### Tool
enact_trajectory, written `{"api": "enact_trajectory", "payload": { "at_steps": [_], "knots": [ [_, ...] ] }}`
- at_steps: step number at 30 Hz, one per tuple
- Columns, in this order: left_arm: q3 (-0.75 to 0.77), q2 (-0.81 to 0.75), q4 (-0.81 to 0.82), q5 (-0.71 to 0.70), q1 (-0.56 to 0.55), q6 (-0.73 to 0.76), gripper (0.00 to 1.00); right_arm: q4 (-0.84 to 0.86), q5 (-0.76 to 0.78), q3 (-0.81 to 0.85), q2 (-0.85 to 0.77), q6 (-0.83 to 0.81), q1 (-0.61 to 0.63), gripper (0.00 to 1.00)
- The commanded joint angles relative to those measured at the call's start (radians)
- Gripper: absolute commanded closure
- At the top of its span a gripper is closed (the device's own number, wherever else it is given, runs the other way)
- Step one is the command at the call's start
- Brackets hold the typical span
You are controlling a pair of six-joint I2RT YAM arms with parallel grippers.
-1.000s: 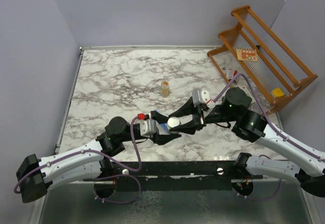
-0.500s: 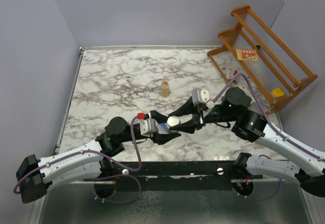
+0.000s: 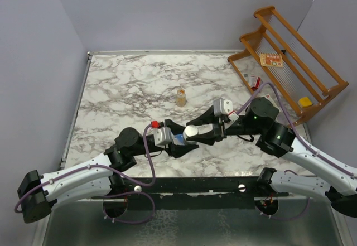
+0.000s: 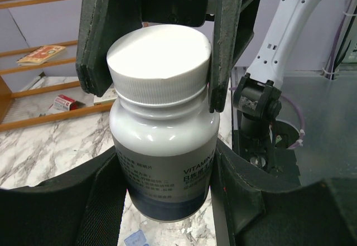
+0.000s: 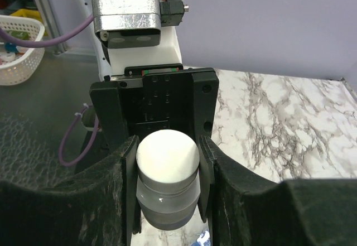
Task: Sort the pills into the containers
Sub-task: Screw the lid of the pill bottle onto the pill bottle.
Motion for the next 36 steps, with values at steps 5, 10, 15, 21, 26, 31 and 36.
{"api": "enact_trajectory", "payload": {
  "at_steps": [5,10,15,21,26,31,36],
  "knots": [
    [0.069,-0.008,0.054,-0.093,0.001,-0.035,1.00,-0.043,0.087,-0.034,0.009,-0.016,-0.002,0.80],
    [0.084,0.005,0.052,-0.104,0.001,-0.036,1.00,-0.033,0.146,-0.046,0.033,-0.017,-0.001,0.85],
    [0.076,-0.020,0.053,-0.156,0.001,-0.026,1.00,0.004,0.191,-0.070,0.047,0.002,-0.001,0.88],
    [0.052,-0.068,0.058,-0.236,0.001,-0.004,1.00,0.027,0.255,-0.078,0.055,0.017,-0.001,0.89],
    [0.045,-0.078,0.070,-0.257,0.001,0.010,1.00,0.038,0.283,-0.081,0.080,0.033,-0.001,0.91],
    [0.039,-0.059,0.096,-0.285,0.001,0.029,1.00,0.039,0.306,-0.057,0.120,0.063,-0.001,0.93],
    [0.032,-0.035,0.135,-0.309,0.001,0.052,1.00,0.048,0.339,-0.051,0.149,0.077,-0.001,0.93]
  ]
}}
